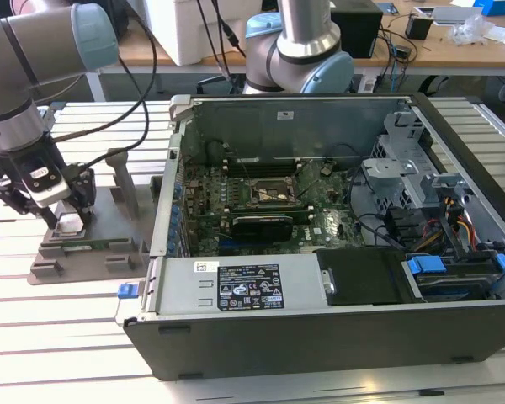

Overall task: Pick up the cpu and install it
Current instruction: 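Pick up the cpu and move it towards the insertion slot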

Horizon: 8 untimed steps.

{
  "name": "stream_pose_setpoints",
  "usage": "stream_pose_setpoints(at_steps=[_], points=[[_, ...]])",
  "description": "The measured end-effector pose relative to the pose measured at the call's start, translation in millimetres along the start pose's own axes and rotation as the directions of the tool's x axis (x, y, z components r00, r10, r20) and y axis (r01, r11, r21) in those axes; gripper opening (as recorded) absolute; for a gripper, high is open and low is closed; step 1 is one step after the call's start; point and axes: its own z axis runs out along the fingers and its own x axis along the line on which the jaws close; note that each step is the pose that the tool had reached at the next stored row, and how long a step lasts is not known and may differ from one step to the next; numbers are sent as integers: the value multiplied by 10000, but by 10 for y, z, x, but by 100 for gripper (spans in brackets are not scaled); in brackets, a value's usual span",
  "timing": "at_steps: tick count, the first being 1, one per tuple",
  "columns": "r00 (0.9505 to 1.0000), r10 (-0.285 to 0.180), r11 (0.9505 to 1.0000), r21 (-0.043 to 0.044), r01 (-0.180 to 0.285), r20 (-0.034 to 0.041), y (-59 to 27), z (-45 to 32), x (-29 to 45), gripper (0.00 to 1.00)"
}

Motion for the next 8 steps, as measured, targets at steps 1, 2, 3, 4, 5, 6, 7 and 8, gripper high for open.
stream_pose_setpoints(at_steps=[1, 2, 3, 4, 5, 6, 7, 8], points=[[10000, 8, 10000, 0, -8, 0, 1, 16, 1, 60], [10000, 19, 10000, 1, -19, -3, 1, 32, 4, 60], [10000, 22, 10000, 2, -22, -2, 1, 38, 5, 60], [10000, 26, 10000, 1, -26, -1, 1, 43, 5, 60], [10000, 31, 10000, 2, -31, -2, 2, 49, 5, 60], [10000, 32, 10000, 1, -32, 0, 2, 54, 6, 60], [10000, 32, 10000, 0, -32, 0, 2, 57, 6, 60], [10000, 32, 10000, -4, -32, 1, 2, 65, 6, 60]])
